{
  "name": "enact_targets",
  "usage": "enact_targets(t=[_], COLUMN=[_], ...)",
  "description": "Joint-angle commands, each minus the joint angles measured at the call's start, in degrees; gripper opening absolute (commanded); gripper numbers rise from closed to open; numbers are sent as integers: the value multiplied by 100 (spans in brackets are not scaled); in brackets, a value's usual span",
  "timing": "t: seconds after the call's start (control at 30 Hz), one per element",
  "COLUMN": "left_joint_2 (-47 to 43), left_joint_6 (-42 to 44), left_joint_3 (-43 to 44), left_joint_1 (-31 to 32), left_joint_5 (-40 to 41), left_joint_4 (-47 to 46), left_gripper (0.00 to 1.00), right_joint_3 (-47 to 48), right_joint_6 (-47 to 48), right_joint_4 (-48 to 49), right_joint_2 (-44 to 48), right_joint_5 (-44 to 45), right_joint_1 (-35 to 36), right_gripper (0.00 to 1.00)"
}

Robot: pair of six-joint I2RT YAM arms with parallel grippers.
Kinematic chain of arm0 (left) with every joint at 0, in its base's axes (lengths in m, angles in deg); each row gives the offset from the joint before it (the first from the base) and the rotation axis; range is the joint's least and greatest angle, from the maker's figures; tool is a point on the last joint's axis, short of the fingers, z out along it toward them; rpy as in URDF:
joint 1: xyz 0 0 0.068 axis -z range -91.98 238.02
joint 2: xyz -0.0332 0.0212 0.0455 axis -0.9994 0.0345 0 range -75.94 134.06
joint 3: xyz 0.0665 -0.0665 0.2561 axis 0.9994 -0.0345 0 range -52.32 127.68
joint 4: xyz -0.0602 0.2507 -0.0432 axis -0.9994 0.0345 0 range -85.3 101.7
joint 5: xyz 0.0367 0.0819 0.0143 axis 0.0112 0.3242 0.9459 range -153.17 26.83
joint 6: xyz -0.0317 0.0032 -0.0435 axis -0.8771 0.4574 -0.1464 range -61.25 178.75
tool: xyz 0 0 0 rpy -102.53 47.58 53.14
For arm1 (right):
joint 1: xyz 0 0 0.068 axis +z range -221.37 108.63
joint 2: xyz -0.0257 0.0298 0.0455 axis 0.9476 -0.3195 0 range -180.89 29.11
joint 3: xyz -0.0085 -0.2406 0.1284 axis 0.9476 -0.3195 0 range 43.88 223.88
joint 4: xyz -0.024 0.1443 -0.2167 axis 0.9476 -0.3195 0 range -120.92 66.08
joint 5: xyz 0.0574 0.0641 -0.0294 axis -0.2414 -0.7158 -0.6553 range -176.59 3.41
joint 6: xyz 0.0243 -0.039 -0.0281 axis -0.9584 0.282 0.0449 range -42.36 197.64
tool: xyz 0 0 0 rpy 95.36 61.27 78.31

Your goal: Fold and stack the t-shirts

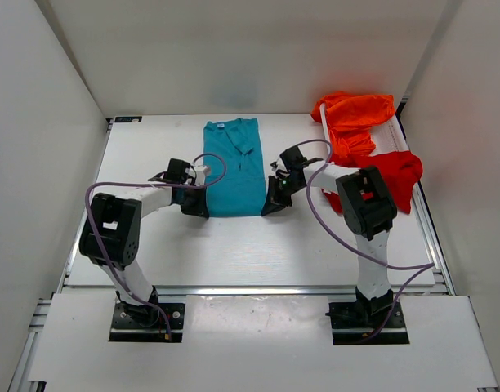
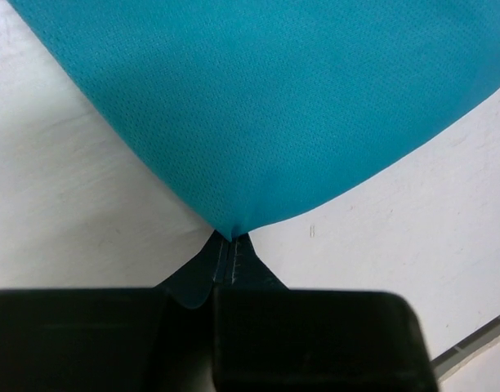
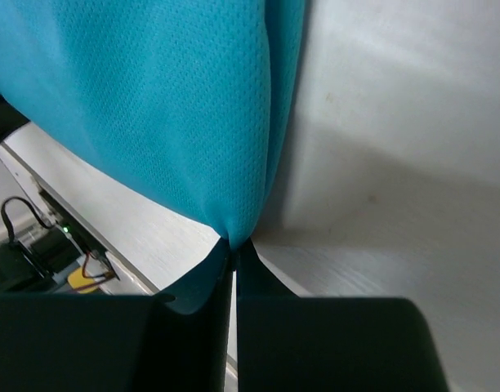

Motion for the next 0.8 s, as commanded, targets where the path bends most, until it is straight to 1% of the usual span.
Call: enact_targets(t=[0.0, 0.07, 0.13, 0.23, 0.27, 0.33, 0.37, 0.4, 0.43, 0.47, 0.57, 0.6, 0.63, 0.7, 0.77], left_joint_2=[-335, -694, -1063, -1678, -1776, -2188, -2268, -2539, -2768, -2848, -3016, -3025, -3164, -3174, -3104], left_joint_6=[227, 342, 683, 1036, 1202, 1351, 1457, 1502, 1615, 1669, 1906, 1933, 1985, 2291, 2476], left_joint_3=[13, -145, -356, -637, -760, -945, -1041, -1051, -1025, -955, -656, -638, -534, -165, -24], left_joint_1=[13, 65, 179, 530, 592, 733, 751, 795, 812, 874, 1391, 1480, 1507, 1507, 1481], left_joint_5=[96, 238, 431, 738, 774, 836, 844, 871, 880, 871, 1055, 1056, 1108, 1117, 1143], left_joint_4=[450, 845, 1162, 1872, 1980, 2461, 2594, 2639, 2735, 2728, 3192, 3428, 3553, 3930, 4544], left_gripper=[0, 0, 0, 0, 0, 0, 0, 0, 0, 0, 0, 0, 0, 0, 0], right_joint_3=[-172, -504, -856, -1471, -1586, -1858, -1964, -2087, -2253, -2325, -2694, -2764, -2817, -2835, -2713], right_joint_6=[292, 327, 336, 502, 616, 792, 888, 907, 916, 864, 653, 591, 443, 267, 99], right_joint_4=[-201, -218, -236, -463, -665, -886, -1026, -1079, -1149, -1220, -1308, -1326, -1361, -1343, -1378], right_joint_2=[394, 735, 1052, 1579, 1763, 2089, 2256, 2388, 2554, 2626, 3021, 3179, 3337, 3539, 3689], right_joint_5=[-100, -224, -294, -295, -242, -128, -41, -83, -145, -232, -260, -216, -207, -207, -241], right_joint_1=[119, 145, 198, 286, 347, 627, 846, 927, 1154, 1226, 1691, 1744, 1823, 1911, 1885], right_gripper=[0, 0, 0, 0, 0, 0, 0, 0, 0, 0, 0, 0, 0, 0, 0])
